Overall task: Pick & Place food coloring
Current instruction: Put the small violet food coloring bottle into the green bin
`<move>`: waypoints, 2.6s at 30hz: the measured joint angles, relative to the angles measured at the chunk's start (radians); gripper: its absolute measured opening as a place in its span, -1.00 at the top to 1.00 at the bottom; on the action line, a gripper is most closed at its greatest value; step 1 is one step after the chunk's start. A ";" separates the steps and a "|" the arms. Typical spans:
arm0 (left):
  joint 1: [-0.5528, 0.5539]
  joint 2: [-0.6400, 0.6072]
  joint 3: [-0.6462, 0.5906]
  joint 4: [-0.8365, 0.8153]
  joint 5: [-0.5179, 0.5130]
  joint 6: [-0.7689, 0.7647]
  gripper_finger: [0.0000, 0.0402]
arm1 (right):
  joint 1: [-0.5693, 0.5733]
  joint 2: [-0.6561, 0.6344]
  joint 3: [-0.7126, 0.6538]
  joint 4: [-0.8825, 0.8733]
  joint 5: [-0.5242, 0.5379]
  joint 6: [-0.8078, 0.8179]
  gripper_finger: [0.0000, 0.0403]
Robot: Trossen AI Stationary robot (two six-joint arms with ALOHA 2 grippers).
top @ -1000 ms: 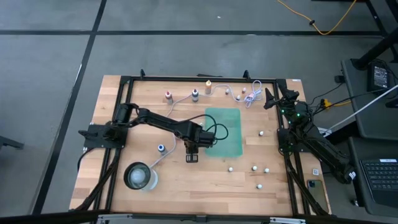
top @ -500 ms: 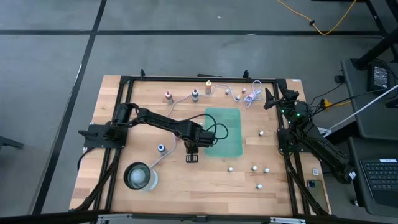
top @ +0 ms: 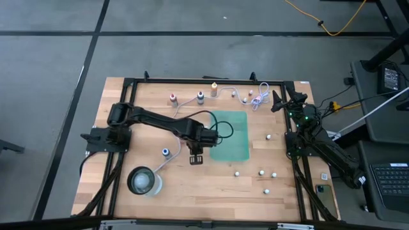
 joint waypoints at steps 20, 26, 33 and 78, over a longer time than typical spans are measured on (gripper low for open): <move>0.001 -0.002 0.274 -0.144 -0.030 0.009 0.66 | 0.000 0.000 0.000 0.000 0.000 0.000 -0.91; 0.012 0.080 0.395 -0.197 -0.030 0.012 0.66 | 0.000 0.000 0.000 0.000 0.000 0.000 -0.91; 0.029 0.206 0.547 -0.267 -0.031 0.012 0.66 | 0.000 0.000 0.000 0.000 0.000 0.000 -0.91; -0.010 0.432 0.568 -0.216 -0.008 0.022 0.65 | 0.000 0.000 0.000 0.000 0.000 0.000 -0.91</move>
